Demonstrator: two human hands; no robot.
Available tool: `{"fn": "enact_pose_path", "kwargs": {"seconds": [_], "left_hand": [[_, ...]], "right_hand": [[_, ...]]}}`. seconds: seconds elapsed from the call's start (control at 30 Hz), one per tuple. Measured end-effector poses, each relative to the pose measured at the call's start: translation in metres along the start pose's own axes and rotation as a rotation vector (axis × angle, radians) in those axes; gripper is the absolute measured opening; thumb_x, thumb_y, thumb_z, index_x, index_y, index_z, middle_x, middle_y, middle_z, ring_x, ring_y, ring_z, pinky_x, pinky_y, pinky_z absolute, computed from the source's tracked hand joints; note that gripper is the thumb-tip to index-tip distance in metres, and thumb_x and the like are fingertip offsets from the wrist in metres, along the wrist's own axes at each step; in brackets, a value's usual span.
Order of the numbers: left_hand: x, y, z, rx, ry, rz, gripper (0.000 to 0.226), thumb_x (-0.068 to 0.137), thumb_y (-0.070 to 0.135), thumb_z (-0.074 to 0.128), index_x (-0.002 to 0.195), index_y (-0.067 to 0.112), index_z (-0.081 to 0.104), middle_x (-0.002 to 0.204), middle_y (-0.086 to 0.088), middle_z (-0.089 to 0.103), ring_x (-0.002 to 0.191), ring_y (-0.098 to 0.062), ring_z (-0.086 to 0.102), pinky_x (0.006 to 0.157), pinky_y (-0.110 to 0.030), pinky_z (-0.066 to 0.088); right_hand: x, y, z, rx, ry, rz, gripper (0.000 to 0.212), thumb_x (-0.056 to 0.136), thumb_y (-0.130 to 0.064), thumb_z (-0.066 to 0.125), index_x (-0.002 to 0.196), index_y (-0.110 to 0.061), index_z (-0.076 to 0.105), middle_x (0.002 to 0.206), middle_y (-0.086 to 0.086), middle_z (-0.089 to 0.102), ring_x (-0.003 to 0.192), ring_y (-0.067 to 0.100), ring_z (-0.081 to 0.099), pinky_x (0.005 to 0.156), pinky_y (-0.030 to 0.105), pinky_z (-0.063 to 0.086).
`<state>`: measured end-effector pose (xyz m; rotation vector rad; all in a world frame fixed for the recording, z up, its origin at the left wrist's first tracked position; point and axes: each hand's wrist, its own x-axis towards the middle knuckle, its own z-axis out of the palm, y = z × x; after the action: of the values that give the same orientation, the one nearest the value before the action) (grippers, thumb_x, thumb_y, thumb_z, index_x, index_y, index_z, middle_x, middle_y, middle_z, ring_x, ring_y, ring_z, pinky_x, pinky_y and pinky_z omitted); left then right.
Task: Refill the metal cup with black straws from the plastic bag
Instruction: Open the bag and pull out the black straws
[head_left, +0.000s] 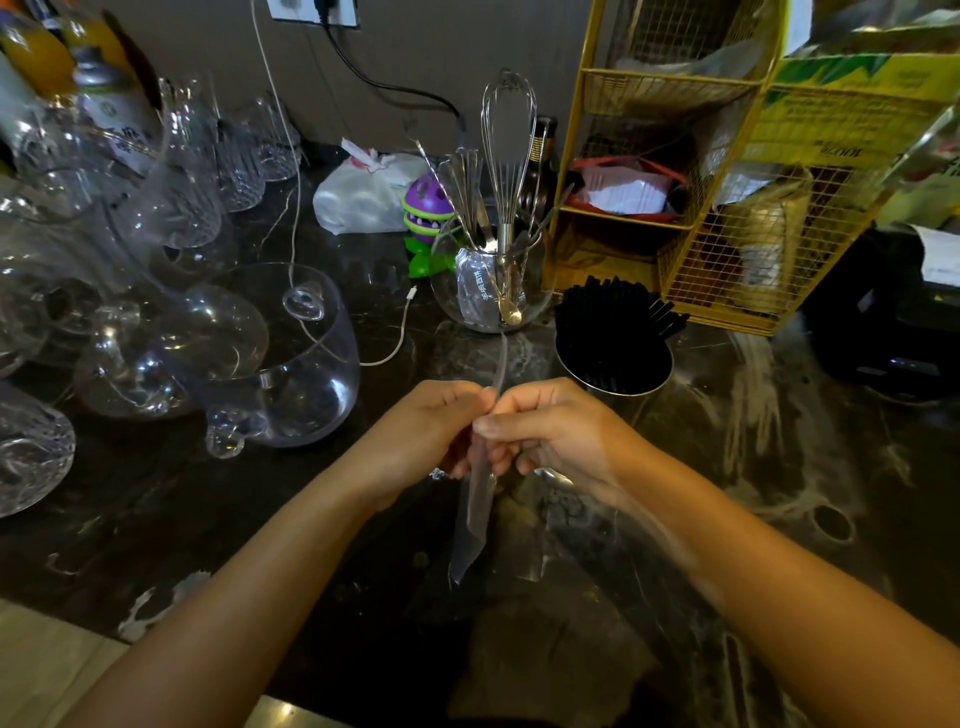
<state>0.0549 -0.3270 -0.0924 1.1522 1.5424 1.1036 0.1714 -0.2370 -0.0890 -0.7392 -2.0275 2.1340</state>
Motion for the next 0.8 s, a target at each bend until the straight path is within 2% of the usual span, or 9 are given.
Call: {"fn": "enact_pose_path", "kwargs": {"seconds": [0.1,0.23,0.3,0.4,0.47,0.53,0.6,0.8], "left_hand": [[-0.0013,0.0010,0.0010,-0.016,0.003,0.025,0.038,0.092,0.021,0.033,0.067,0.007,0.057,0.054,0.001,0.055,0.053,-0.017,0.045,0.049,-0.015,0.041],[-0.0002,0.0011,0.0032,-0.007,0.061,0.056,0.037,0.092,0.020,0.033,0.064,0.008,0.054,0.057,-0.006,0.051,0.049,-0.012,0.043,0.048,-0.013,0.040],[0.0002,0.0006,0.0043,-0.006,0.099,0.063,0.038,0.092,0.021,0.034,0.060,0.011,0.053,0.051,0.002,0.050,0.046,-0.007,0.043,0.048,-0.013,0.039],[0.0002,-0.0003,0.0050,-0.020,0.141,0.063,0.038,0.092,0.021,0.035,0.059,0.012,0.051,0.046,0.006,0.048,0.045,-0.006,0.042,0.048,-0.014,0.039],[0.0008,-0.0010,0.0052,-0.031,0.163,0.055,0.038,0.091,0.022,0.035,0.059,0.012,0.050,0.048,0.005,0.047,0.046,-0.008,0.042,0.049,-0.015,0.039],[0.0015,-0.0019,0.0054,-0.049,0.172,0.047,0.038,0.091,0.021,0.034,0.057,0.013,0.049,0.048,0.004,0.048,0.045,-0.008,0.043,0.050,-0.015,0.039],[0.0020,-0.0033,0.0054,-0.064,0.170,0.049,0.039,0.092,0.021,0.034,0.057,0.013,0.049,0.049,0.000,0.048,0.045,-0.008,0.043,0.051,-0.015,0.039],[0.0009,-0.0027,0.0056,-0.060,0.126,0.073,0.038,0.093,0.019,0.031,0.067,0.001,0.053,0.059,-0.013,0.051,0.046,-0.006,0.047,0.051,-0.012,0.041]], "right_hand": [[-0.0009,0.0002,-0.0012,0.023,-0.021,-0.001,0.020,0.078,-0.013,0.061,0.058,-0.012,0.058,0.062,0.006,0.059,0.049,0.006,0.055,0.045,0.012,0.039],[-0.0009,0.0010,-0.0025,0.098,-0.052,-0.020,0.015,0.066,-0.027,0.060,0.058,-0.015,0.058,0.070,0.011,0.058,0.050,0.006,0.056,0.045,0.012,0.041],[-0.0009,0.0016,-0.0027,0.128,-0.062,-0.025,0.014,0.065,-0.028,0.060,0.057,-0.017,0.059,0.070,0.010,0.059,0.051,0.006,0.056,0.046,0.012,0.042],[-0.0007,0.0028,-0.0028,0.171,-0.066,-0.033,0.024,0.077,-0.022,0.056,0.054,-0.020,0.061,0.066,0.005,0.064,0.054,0.010,0.057,0.048,0.015,0.043],[0.0010,0.0040,-0.0022,0.176,-0.058,-0.048,0.033,0.085,-0.017,0.050,0.053,-0.020,0.060,0.067,0.005,0.065,0.065,0.022,0.059,0.054,0.021,0.043],[0.0027,0.0052,-0.0008,0.180,-0.046,-0.057,0.035,0.086,-0.016,0.048,0.054,-0.020,0.061,0.067,0.007,0.064,0.081,0.036,0.053,0.062,0.029,0.041],[0.0036,0.0055,0.0005,0.173,-0.037,-0.060,0.034,0.085,-0.016,0.045,0.055,-0.019,0.061,0.066,0.007,0.064,0.085,0.039,0.051,0.065,0.033,0.041],[0.0024,0.0015,0.0008,0.127,-0.046,-0.051,0.034,0.090,-0.007,0.035,0.063,-0.011,0.054,0.069,0.013,0.057,0.080,0.036,0.054,0.055,0.024,0.045]]}}
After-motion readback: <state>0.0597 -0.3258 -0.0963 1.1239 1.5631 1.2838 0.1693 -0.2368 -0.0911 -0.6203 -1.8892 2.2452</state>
